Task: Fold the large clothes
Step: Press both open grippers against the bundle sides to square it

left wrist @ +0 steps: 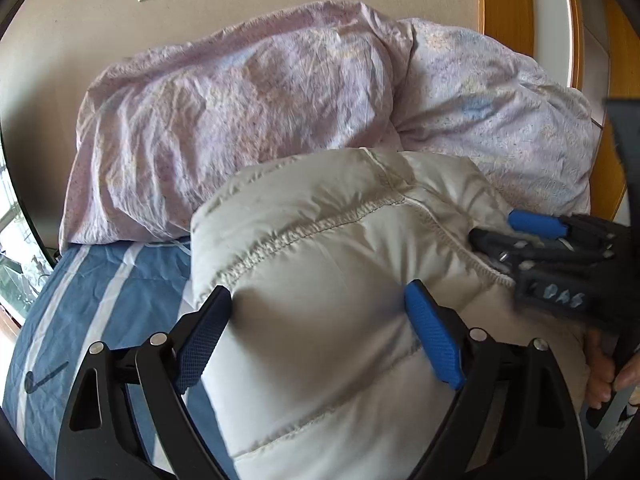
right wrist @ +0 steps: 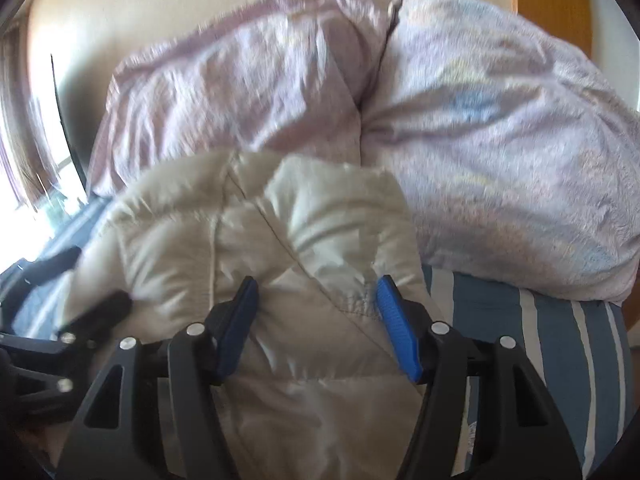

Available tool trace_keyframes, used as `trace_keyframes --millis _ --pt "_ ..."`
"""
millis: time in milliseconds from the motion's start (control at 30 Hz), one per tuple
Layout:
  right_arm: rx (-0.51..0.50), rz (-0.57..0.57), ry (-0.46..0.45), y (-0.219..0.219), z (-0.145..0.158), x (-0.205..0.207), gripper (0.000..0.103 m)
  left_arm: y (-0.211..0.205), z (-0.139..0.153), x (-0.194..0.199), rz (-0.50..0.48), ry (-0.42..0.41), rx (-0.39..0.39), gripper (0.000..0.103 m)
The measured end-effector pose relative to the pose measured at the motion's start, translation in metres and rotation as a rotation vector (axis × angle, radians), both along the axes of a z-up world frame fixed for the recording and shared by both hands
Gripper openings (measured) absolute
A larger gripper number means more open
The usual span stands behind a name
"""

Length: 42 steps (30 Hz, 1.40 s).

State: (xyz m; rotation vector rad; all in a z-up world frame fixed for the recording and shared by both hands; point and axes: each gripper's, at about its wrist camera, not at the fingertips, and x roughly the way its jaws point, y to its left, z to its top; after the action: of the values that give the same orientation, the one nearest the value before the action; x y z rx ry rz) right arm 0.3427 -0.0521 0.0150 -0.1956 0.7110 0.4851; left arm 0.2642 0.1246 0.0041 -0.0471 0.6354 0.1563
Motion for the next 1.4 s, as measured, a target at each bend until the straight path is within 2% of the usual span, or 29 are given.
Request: trace_keyframes --millis 200,367,800,1200,1400 --pt "0.016 -0.016 0.105 -0.001 -0.028 0.023 0.071 -0.005 -0.012 0.015 0.002 0.040 -0.004 0.095" --pt "0.006 -0.019 0.103 0.007 -0.041 0.030 0.072 -0.005 -0.024 0.024 0.012 0.056 -0.017 0.099" --pt "0.023 -0.015 0.102 0.013 -0.063 0.047 0.074 -0.016 -0.042 0.031 0.053 0.039 0.047 0.101" --pt "0.009 -0.023 0.138 0.020 -0.066 0.056 0.075 -0.016 -0.044 0.037 0.068 0.062 0.058 0.102" --pt "0.075 -0.038 0.164 -0.006 -0.038 0.029 0.076 -0.014 -0.034 0.026 0.083 0.042 0.055 0.102"
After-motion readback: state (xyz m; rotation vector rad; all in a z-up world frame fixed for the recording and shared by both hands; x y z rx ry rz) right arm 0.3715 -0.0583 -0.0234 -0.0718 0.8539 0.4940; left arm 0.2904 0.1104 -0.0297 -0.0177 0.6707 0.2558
